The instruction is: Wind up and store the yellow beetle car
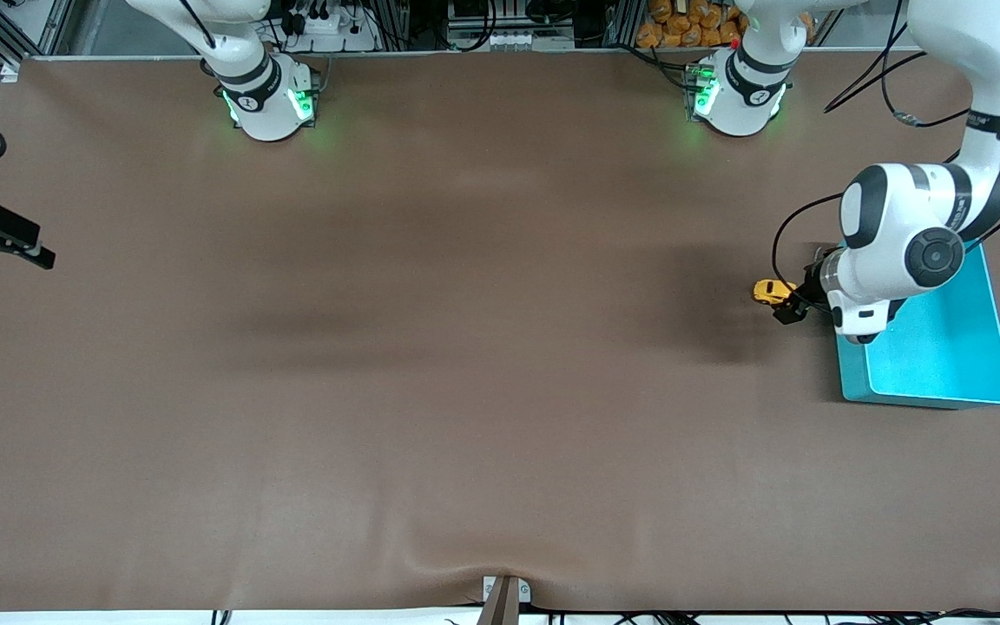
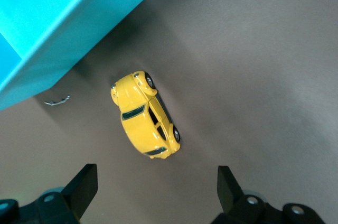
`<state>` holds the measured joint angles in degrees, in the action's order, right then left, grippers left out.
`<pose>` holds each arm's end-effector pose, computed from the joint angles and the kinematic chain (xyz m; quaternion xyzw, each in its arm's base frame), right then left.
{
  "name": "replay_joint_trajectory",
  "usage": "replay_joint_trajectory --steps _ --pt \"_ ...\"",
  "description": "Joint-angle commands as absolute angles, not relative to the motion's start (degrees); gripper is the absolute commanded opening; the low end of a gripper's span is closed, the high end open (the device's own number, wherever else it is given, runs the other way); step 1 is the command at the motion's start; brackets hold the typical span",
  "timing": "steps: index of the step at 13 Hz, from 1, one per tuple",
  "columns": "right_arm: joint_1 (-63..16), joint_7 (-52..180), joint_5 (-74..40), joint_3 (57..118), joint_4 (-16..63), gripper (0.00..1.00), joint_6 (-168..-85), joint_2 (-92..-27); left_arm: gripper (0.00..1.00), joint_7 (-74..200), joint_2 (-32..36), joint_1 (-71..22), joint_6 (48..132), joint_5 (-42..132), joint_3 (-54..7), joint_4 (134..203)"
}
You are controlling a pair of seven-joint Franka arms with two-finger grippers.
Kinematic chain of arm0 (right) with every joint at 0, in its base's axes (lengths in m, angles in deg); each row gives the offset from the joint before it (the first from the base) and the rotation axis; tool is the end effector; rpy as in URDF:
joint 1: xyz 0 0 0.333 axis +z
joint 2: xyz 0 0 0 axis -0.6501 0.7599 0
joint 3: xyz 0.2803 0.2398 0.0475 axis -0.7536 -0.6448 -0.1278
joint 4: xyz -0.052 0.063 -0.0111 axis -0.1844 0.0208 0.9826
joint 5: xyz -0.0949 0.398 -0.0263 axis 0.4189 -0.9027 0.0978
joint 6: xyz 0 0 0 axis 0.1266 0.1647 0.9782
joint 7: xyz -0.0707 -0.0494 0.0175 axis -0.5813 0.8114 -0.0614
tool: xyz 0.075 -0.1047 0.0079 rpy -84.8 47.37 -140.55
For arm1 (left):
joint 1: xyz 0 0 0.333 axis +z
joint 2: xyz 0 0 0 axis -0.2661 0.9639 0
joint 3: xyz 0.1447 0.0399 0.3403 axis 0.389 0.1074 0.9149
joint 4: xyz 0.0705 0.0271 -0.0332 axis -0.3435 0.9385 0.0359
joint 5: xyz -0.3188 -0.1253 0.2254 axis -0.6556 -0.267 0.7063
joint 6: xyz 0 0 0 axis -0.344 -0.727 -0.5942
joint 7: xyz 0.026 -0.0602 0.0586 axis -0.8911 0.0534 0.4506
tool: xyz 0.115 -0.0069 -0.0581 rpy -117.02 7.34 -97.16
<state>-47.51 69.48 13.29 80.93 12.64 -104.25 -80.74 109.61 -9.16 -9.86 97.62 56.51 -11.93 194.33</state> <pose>0.5905 -0.0452 0.6628 -0.9971 -0.0405 -0.0382 0.0516 0.5451 -0.0095 0.2693 -0.8975 -0.4208 0.1172 0.0601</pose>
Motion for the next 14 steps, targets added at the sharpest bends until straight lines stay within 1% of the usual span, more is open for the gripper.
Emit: replay_joint_trajectory --steps 1,2,7,12,13,14 --pt "-46.3 64.2 14.3 80.5 19.3 1.00 -105.5 -86.4 1.00 114.5 -7.3 -9.6 101.8 57.9 -12.0 195.7" --pt "-46.3 64.1 14.3 80.5 18.1 1.00 -104.5 -86.2 1.00 116.2 -6.6 -9.7 103.2 57.9 -12.0 196.0" --pt "-44.8 64.0 16.0 80.4 18.0 1.00 -103.1 -86.4 1.00 120.9 -3.4 -9.6 106.6 57.9 -10.8 196.3" --pt "-43.5 64.0 17.2 80.5 17.9 1.00 -103.3 -86.1 1.00 125.2 -2.5 -9.7 106.9 61.3 -9.7 196.7" --pt "-41.9 64.0 17.5 81.6 17.8 1.00 -103.2 -86.1 1.00 125.7 -2.4 -9.7 106.9 62.1 -9.7 196.8" --pt "-39.0 64.0 18.7 84.1 17.8 1.00 -103.2 -86.1 1.00 125.9 -2.3 -9.6 106.9 62.1 -9.7 196.9"
